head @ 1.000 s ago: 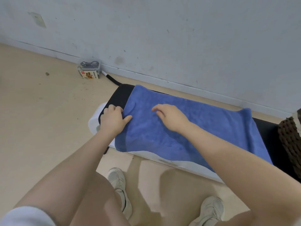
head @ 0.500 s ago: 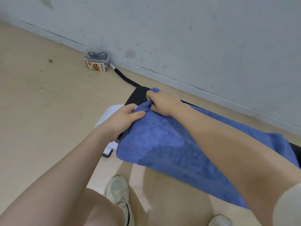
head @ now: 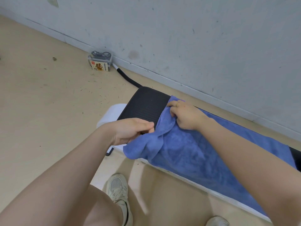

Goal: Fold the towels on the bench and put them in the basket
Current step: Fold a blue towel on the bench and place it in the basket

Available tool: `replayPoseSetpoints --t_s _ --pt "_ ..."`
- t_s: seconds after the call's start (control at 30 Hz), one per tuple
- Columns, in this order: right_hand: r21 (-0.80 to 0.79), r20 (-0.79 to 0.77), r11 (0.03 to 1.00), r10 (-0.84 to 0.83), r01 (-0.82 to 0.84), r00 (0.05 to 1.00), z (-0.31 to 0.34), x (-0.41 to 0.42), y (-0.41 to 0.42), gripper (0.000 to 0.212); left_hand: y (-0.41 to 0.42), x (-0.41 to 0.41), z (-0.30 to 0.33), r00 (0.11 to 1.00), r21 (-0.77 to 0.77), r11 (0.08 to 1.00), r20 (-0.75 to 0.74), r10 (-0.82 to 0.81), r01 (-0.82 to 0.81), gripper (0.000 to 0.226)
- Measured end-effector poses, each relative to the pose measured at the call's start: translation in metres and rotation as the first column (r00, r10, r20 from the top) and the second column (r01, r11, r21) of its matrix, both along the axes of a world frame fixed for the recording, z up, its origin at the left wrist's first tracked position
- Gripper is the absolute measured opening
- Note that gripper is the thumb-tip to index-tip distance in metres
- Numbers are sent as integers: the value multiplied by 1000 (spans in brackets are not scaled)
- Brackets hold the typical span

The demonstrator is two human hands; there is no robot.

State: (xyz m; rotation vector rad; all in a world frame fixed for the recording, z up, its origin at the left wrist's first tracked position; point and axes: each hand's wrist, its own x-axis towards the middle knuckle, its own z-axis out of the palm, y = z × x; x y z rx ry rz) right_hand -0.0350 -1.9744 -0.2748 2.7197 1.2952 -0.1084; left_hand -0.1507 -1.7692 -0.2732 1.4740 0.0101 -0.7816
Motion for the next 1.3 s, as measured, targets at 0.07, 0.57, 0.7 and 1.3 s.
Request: replayPoseSetpoints --t_s 0.07,0.57,0.7,1.3 --pt "49 -159 985 -154 163 975 4 2 4 19 -4 -3 4 998 47 997 -4 -68 68 37" --pt "451 -83 733 -534 509 842 17 12 61 23 33 -23 1 809 489 680 520 274 -545 26" --pt "650 -439 486 -388 584 811 17 19 95 21 47 -23 -5 795 585 572 562 226 -576 27" --pt "497 -419 584 -486 642 767 3 -52 -67 37 -92 10 5 650 607 656 726 -227 -449 27"
